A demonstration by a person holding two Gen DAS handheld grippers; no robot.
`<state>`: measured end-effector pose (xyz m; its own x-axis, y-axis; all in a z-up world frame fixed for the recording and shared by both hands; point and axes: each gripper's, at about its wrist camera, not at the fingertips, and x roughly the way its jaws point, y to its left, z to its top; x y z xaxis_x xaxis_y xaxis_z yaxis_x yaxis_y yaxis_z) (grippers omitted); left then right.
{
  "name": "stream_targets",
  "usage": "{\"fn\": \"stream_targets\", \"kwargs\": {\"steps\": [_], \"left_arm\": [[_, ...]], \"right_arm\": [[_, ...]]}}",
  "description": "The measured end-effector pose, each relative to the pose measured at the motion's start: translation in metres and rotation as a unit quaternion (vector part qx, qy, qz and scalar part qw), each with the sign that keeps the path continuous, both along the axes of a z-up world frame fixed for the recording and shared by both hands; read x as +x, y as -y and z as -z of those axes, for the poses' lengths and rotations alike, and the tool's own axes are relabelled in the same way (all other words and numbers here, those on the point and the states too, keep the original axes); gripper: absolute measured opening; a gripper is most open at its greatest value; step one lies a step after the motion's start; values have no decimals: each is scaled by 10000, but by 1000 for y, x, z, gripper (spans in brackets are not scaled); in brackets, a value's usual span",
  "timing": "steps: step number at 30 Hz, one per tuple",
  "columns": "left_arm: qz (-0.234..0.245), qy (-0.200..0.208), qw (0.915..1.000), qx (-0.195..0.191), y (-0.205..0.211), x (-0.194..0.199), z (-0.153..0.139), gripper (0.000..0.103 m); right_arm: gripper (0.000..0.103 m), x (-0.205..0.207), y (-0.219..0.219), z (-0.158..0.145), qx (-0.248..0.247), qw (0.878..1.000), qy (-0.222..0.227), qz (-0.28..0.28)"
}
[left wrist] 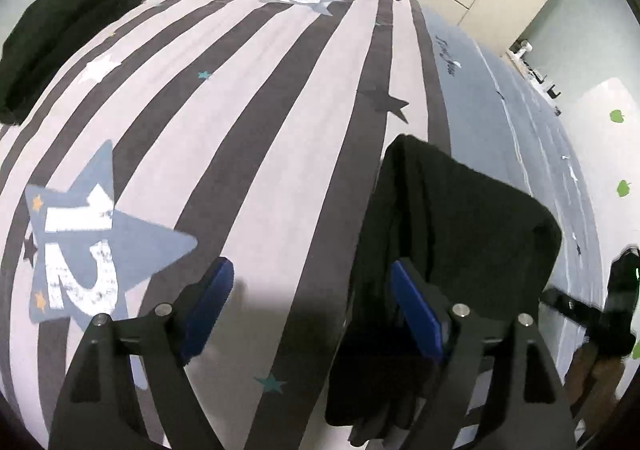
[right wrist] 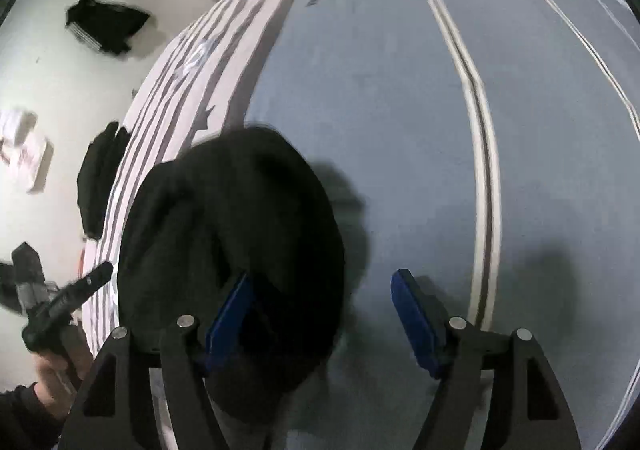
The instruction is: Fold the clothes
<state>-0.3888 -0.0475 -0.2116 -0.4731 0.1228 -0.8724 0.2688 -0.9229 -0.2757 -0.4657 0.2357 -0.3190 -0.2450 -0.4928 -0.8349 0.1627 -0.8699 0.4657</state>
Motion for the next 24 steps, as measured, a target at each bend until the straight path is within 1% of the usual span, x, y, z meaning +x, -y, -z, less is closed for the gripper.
{"fn": "stream_targets", "kwargs": {"steps": [2, 3, 5, 6, 7, 8, 9, 10, 12, 13, 16, 18, 19, 20, 22, 23, 24], "left_arm": [[298, 4, 9995, 102, -9, -3, 0, 79], [523, 111, 9984, 208, -21, -3, 1, 79], [947, 332, 9941, 405, -41, 4, 4, 79], [1133, 399, 9919, 415, -52, 11, 6, 79], [1310, 460, 9895, 399, -62, 19, 9, 79], [1471, 526, 9872, 325, -72, 26, 15, 79], [1636, 618, 9843, 241, -82, 31, 23, 69], [1776, 696, 9815, 192, -90, 35, 30, 43], [1890, 646, 9797, 188, -95, 36, 35, 31], [1891, 597, 9799, 241, -92, 36, 34, 19], [1918, 440, 9797, 387, -74, 37, 22, 13], [1956, 347, 9793, 374, -62, 41, 11, 12], [1970, 330, 9793, 332, -58, 43, 7, 9], [2005, 380, 9787, 227, -55, 44, 9, 7], [2072, 557, 9767, 78, -53, 42, 24, 7], [2068, 715, 9757, 133, -52, 42, 35, 8], [2032, 825, 9755, 195, -50, 42, 45, 12]], "right_arm": [[69, 19, 6, -8, -261, 9996, -106, -9], [69, 27, 9, -9, -382, 9992, -99, -25], [68, 42, 18, -4, -587, 9981, 144, -102], [65, 48, 21, -2, -660, 9975, 231, -131], [61, 50, 21, -2, -674, 9973, 249, -142], [51, 52, 22, -2, -689, 9971, 267, -154], [39, 54, 23, -1, -704, 9970, 286, -166], [26, 56, 24, -1, -718, 9968, 304, -177], [21, 60, 25, 0, -748, 9964, 341, -200], [20, 62, 26, 0, -763, 9962, 359, -212], [16, 70, 26, 1, -826, 9954, 419, -254], [15, 89, 21, -1, -974, 9935, 488, -315], [14, 95, 29, -2, -1064, 9924, 530, -331], [14, 101, 37, -2, -1138, 9913, 566, -339], [15, 107, 48, 1, -1177, 9903, 650, -344], [15, 108, 51, 8, -1127, 9906, 702, -325], [15, 108, 54, 16, -1023, 9916, 740, -270]]}}
